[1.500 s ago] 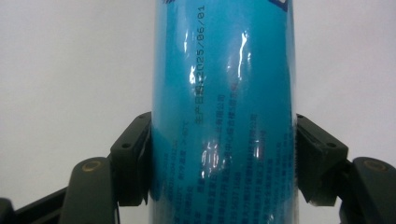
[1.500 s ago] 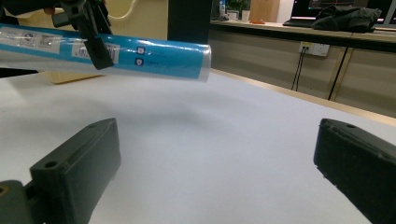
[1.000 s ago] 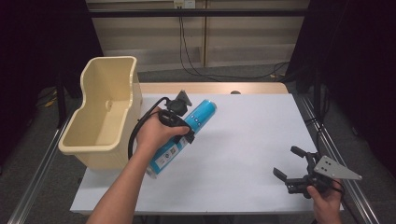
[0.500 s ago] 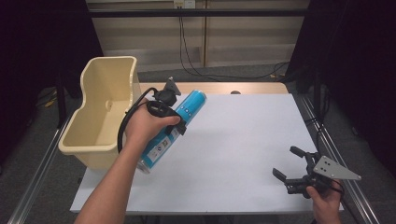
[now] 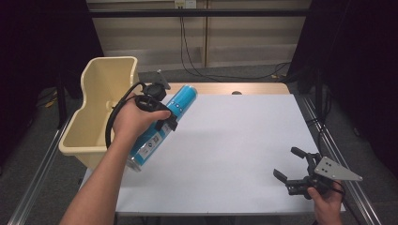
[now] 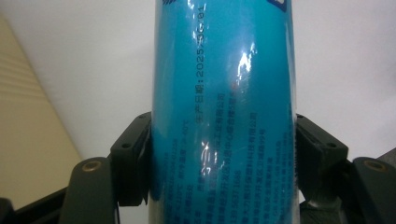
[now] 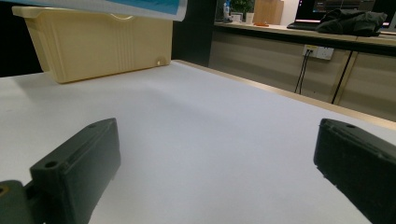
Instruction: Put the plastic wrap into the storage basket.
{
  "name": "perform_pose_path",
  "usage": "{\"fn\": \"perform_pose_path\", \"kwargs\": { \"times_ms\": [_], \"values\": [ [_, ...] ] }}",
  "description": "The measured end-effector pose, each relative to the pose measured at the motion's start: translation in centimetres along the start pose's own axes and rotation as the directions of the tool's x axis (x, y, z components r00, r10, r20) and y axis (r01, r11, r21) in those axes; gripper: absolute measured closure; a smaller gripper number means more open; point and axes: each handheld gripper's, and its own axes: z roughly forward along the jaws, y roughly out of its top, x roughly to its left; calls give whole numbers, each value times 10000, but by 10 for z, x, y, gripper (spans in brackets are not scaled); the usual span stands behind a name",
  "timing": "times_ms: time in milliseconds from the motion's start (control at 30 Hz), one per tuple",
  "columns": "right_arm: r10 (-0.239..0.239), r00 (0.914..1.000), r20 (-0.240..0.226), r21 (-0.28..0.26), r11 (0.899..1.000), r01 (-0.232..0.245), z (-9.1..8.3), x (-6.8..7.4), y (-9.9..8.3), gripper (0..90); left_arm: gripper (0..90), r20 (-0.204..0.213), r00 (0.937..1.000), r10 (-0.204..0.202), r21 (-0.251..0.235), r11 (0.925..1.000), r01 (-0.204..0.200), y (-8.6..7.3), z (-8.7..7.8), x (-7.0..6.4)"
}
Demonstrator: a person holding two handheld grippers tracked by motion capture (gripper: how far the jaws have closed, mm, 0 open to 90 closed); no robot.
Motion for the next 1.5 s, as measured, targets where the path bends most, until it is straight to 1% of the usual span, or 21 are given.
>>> {"fn": "perform_pose_path", "kwargs": {
  "times_ms": [33,200,233,333,400,433,467,600,633,767,833,933,967,1067,1100,1233,1267,1333,1367,1433,1500],
  "values": [
    [-4,10000,-17,29,10000,4,0,0,0,1,323,-15,9999,-163,-54,9999,163,-2,-4,3],
    [4,10000,-33,31,10000,-4,1,1,0,1,323,-103,9995,-293,-163,9994,291,-5,-11,10],
    [-5,10000,-40,35,10000,5,1,1,0,1,323,-124,9991,-415,-265,9988,412,-6,-14,13],
    [-7,10000,-47,-3,10000,7,1,1,0,1,323,-150,9983,-556,-290,9981,551,-9,-18,17],
    [10,10000,-55,-2,10000,-10,1,2,0,1,323,-168,9983,-563,-291,9980,558,-9,-19,18],
    [12,10000,-76,-11,10000,-12,1,2,0,1,323,-194,9977,-655,-384,9972,647,-10,-22,20],
    [-19,10000,-83,-7,10000,19,1,1,0,1,323,-176,9973,-719,-345,9969,712,-11,-24,21],
    [42,10000,-78,-22,10000,-42,1,1,0,2,323,-224,9969,-753,-444,9963,742,-13,-30,25],
    [37,10000,-87,-24,10000,-37,1,1,0,1,323,-223,9956,-911,-562,9944,898,-15,-33,27],
    [16,9999,-104,-32,10000,-17,1,2,0,2,323,-238,9941,-1061,-665,9923,1043,-19,-40,33],
    [12,9999,-113,-19,10000,-13,1,2,0,1,323,-240,9916,-1268,-764,9893,1247,-21,-43,36],
    [4,10000,-92,-31,10000,-5,1,1,0,1,323,-252,9919,-1242,-763,9896,1219,-24,-46,40],
    [9,10000,-88,-29,10000,-9,1,2,0,1,323,-299,9888,-1460,-852,9861,1430,-27,-49,42],
    [4,10000,-81,-23,10000,-4,1,2,0,1,323,-357,9881,-1494,-830,9858,1461,-29,-53,46],
    [-24,10000,-87,-6,10000,24,1,2,0,1,323,-379,9851,-1678,-871,9826,1641,-32,-56,49],
    [-21,10000,-80,-1,10000,21,2,3,0,1,323,-453,9834,-1754,-918,9810,1708,-35,-60,54],
    [-9,10000,-91,-11,10000,9,2,3,0,1,323,-550,9815,-1833,-973,9793,1775,-36,-62,56],
    [-10,9999,-116,12,10000,10,2,4,0,1,323,-515,9807,-1887,-987,9781,1830,-37,-63,58],
    [-67,9999,-111,18,10000,67,2,4,0,1,323,-507,9785,-1999,-1062,9753,1937,-39,-64,61],
    [-51,9999,-103,30,10000,51,2,4,0,1,323,-571,9787,-1973,-1020,9763,1909,-40,-65,62],
    [-47,9999,-107,34,10000,48,2,4,0,1,323,-602,9770,-2044,-1036,9748,1976,-41,-67,64]
  ]
}}
